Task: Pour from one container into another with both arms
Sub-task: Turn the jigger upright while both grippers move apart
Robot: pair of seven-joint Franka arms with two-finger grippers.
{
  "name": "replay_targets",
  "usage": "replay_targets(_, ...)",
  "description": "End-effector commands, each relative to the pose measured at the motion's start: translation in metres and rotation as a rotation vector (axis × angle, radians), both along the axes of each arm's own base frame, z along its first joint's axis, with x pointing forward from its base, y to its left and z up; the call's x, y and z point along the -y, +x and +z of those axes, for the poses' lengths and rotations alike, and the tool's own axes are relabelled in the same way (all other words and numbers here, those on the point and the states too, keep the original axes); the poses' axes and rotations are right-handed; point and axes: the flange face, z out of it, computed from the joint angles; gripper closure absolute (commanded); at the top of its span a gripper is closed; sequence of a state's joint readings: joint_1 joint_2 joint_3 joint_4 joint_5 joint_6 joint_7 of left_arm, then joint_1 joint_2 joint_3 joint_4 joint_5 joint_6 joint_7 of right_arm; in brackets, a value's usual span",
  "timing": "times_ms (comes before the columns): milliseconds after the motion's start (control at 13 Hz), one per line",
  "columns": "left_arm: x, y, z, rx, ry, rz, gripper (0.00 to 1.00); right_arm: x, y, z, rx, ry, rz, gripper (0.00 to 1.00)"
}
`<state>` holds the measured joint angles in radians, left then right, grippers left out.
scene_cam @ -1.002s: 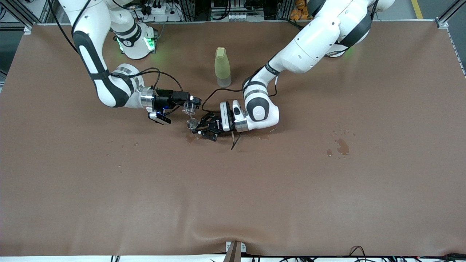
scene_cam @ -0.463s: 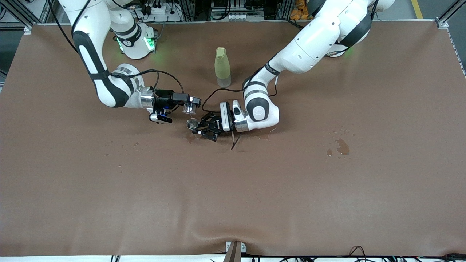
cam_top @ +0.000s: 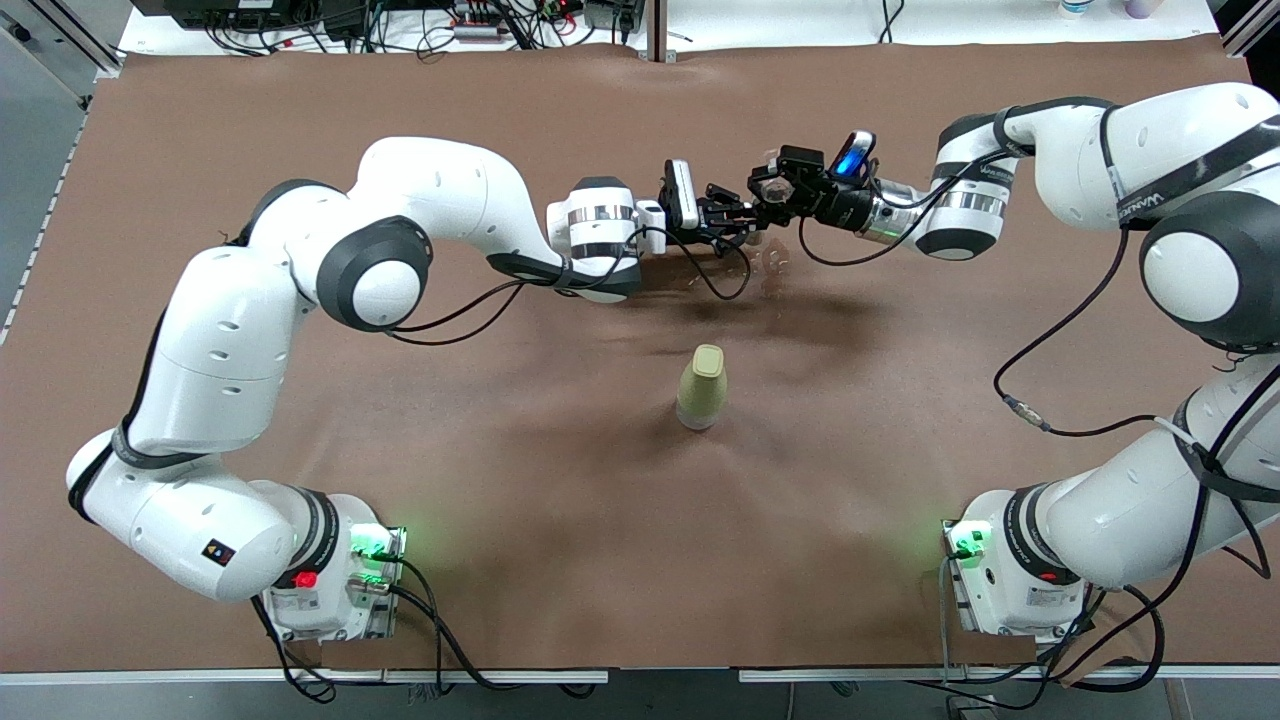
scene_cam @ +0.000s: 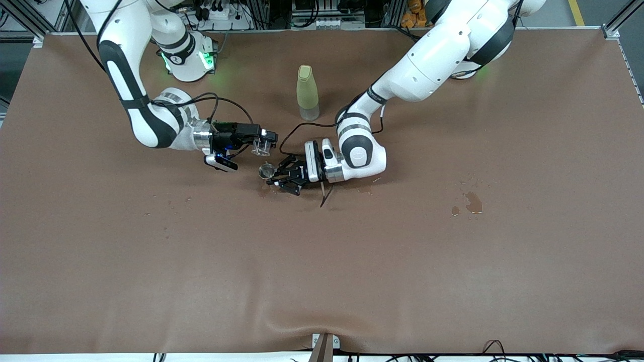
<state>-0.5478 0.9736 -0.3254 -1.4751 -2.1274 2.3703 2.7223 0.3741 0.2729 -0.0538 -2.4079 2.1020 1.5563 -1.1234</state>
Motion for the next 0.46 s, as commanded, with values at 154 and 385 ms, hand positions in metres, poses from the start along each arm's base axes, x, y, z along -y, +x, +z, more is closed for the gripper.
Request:
replay_targets(154, -0.04, 0.011, 0.01, 0.033, 0.019, 0.046, 1.0, 0.038, 0.022, 0.029, 0.351, -0.081, -0.037, 1.0)
replay_targets(385, -0.081, 0.027, 0.019, 0.059, 0.05, 0.046, 1.0, 0.085, 0.04, 0.048, 0.536, -0.157, -0.02, 1.0)
